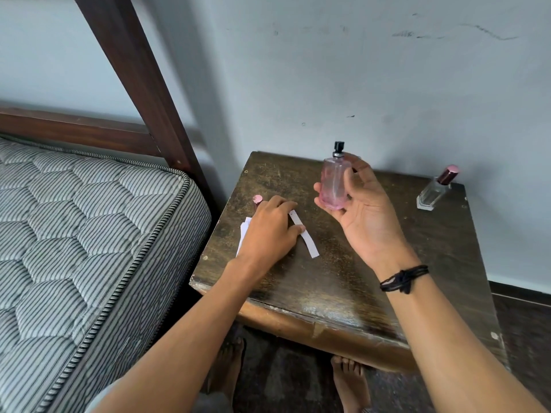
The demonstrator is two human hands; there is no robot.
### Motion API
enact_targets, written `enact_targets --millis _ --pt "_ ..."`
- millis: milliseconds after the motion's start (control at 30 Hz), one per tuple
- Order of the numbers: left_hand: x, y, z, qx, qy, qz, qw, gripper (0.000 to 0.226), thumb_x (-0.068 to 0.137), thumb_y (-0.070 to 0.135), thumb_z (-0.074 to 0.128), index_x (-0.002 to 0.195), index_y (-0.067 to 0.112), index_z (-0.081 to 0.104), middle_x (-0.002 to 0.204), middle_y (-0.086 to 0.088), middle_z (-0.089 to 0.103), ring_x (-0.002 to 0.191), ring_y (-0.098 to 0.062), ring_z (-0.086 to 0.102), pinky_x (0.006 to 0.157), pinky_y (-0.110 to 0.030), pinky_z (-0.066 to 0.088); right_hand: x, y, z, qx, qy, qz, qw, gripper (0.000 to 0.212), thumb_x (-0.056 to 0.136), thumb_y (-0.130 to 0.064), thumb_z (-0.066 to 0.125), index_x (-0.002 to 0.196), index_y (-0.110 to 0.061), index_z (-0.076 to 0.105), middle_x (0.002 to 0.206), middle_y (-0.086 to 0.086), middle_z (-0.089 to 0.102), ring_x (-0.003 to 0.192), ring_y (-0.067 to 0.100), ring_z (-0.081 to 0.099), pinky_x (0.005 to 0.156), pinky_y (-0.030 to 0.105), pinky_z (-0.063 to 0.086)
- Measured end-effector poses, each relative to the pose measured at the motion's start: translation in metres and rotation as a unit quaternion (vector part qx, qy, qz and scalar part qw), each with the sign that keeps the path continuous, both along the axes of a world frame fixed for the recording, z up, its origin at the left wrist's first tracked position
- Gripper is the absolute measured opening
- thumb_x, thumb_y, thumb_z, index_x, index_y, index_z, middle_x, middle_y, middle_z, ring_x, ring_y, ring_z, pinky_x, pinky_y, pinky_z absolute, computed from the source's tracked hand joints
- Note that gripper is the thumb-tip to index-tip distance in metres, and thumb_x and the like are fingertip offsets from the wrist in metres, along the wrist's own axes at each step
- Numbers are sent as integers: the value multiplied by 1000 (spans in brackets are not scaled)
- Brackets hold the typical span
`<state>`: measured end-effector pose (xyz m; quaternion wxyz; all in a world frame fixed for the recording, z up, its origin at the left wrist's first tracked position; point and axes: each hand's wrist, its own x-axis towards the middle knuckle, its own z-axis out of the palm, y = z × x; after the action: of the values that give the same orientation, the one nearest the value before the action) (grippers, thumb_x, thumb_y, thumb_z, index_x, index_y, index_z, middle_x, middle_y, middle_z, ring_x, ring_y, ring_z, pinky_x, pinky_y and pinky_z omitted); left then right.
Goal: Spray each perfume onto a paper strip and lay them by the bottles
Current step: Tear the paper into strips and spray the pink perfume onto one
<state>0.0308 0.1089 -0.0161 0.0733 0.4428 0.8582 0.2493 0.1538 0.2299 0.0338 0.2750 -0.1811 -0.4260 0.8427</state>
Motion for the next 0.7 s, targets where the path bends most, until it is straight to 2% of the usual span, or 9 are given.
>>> enact_targets --millis 100,233,333,433,533,633,700 --pt "-3 -1 2 9 -16 -1 1000 50 87 28 76 133 15 62 123 0 61 114 -24 57 98 -40 50 -1 -1 -1 69 -46 11 996 31 94 -18 64 124 -26 62 116 -3 70 102 29 71 95 45 54" --pt "-3 -2 3 16 -24 -2 1000 42 86 25 76 126 20 67 114 4 60 110 -21 57 91 -33 49 -2 -3 -5 73 -69 49 994 51 93 -17 61 141 -32 57 126 0 66 104 33 70 90 43 57" --pt "-2 -2 4 15 -9 1 1000 34 87 24 75 120 17 69 109 4 60 106 -21 56 81 -26 38 -2 -3 -5 59 -68 72 993 52 95 -17 59 142 -36 57 135 6 60 103 35 70 87 43 57" --pt "-1 -2 6 9 2 1 1000 31 89 25 72 119 16 71 102 5 56 104 -21 54 78 -24 32 -1 -3 -4 51 -60 86 993 51 97 -16 57 140 -42 58 132 6 60 102 38 69 89 46 58" --pt "-1 -3 7 7 0 0 1000 25 90 26 72 113 17 73 95 7 49 96 -18 52 75 -24 32 0 -3 -4 52 -58 92 993 51 95 -19 58 140 -43 57 130 4 62 100 40 69 90 49 58" --pt "-2 -4 8 10 -13 0 1000 13 88 26 74 97 17 71 98 6 49 90 -14 49 72 -26 35 0 -2 -4 56 -61 94 992 49 94 -20 60 140 -40 58 126 7 61 95 39 69 82 47 59" --pt "-3 -4 8 12 -22 -4 1000 13 85 26 76 93 19 69 102 5 51 92 -13 50 73 -27 39 0 -2 -5 70 -72 86 991 48 95 -20 61 139 -38 58 123 8 58 91 35 68 77 44 60"
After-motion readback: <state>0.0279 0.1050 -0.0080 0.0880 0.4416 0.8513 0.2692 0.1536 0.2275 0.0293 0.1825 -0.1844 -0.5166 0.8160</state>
